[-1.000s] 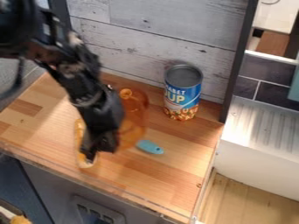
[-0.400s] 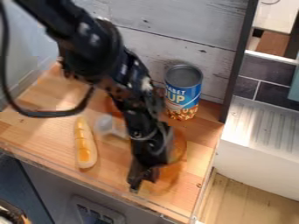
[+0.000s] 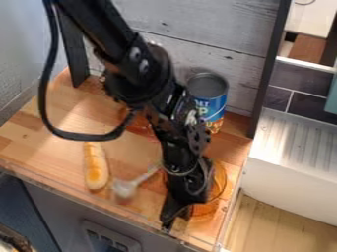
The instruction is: Move the orange pot to the bottom right corner of the table
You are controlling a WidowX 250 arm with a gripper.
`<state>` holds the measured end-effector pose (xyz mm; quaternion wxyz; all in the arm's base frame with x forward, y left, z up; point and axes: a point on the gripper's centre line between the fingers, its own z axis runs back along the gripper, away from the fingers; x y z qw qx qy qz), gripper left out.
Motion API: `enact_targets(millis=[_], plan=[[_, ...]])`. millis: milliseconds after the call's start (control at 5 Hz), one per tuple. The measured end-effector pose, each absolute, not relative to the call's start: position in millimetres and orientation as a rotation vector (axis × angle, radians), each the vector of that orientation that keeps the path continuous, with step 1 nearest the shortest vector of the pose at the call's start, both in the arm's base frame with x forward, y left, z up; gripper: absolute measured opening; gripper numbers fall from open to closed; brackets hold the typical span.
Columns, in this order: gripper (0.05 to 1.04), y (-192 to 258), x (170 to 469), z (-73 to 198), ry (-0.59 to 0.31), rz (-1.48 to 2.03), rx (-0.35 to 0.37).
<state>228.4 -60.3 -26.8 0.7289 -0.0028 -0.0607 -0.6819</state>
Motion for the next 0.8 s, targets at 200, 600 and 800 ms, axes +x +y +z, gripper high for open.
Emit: enact_targets(millis=[200,600,800], plan=[[0.084,-61,233,-28,-0.139,-1.503,-0.002],[0.311,-55,232,-31,-0.095,-1.449,-0.041],[0.614,-51,231,-28,-0.096,-1.431,-0.060]])
